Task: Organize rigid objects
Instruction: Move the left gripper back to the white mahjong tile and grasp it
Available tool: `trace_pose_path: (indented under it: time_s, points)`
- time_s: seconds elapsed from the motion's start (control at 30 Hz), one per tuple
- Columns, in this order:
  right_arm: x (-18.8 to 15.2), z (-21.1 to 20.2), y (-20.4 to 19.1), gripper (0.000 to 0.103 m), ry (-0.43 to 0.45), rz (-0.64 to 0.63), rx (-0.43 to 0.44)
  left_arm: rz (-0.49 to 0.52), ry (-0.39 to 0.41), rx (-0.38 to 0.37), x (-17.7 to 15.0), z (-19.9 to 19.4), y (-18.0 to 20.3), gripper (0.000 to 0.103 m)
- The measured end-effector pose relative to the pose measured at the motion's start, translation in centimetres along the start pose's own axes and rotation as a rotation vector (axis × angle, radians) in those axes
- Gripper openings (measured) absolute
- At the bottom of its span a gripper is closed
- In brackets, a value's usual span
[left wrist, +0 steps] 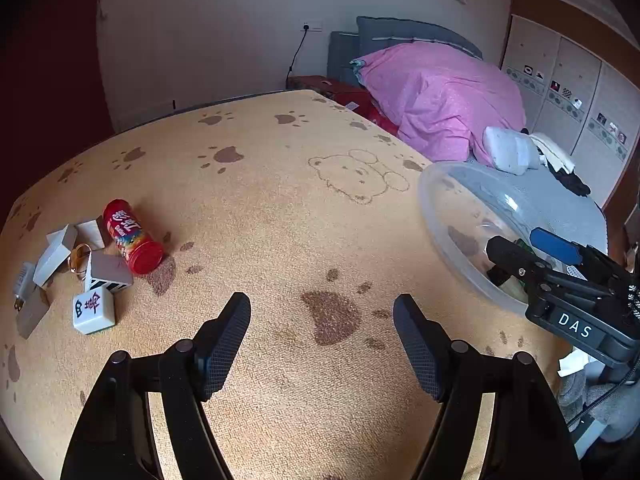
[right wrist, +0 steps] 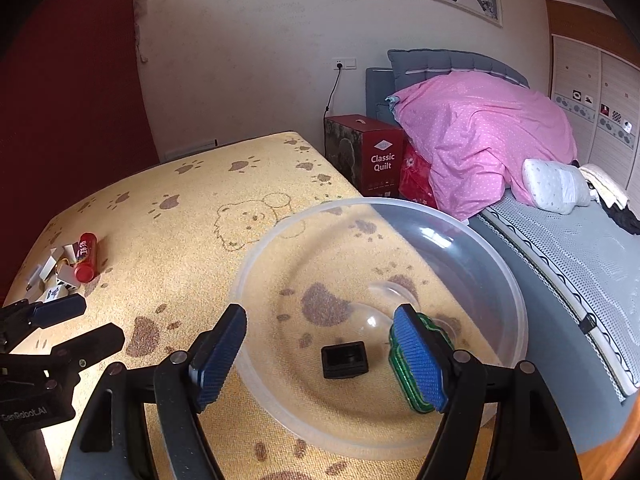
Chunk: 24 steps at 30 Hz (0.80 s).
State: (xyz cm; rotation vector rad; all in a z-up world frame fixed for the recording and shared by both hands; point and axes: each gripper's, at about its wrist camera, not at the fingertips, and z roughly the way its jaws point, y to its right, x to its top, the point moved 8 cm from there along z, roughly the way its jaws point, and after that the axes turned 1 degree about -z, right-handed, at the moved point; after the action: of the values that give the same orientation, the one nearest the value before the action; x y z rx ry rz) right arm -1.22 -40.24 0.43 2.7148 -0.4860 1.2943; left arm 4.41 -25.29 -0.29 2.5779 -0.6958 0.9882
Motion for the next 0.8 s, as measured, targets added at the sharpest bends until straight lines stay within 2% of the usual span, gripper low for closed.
trace_pose_path:
  time_s: [0.63,0.8]
  points:
    - [-0.1,0.7,-9.7,0.08,-0.053,-0.095,0.183,-0.238,0.024,0.181,-2.0,-2.8,-14.2,0.075]
    - [-0.2,0.8,-12.2,0.08,-0.063,-0.132,0.222,-0.277,0.018,0.218,-2.4,-2.8,-16.8,0.075]
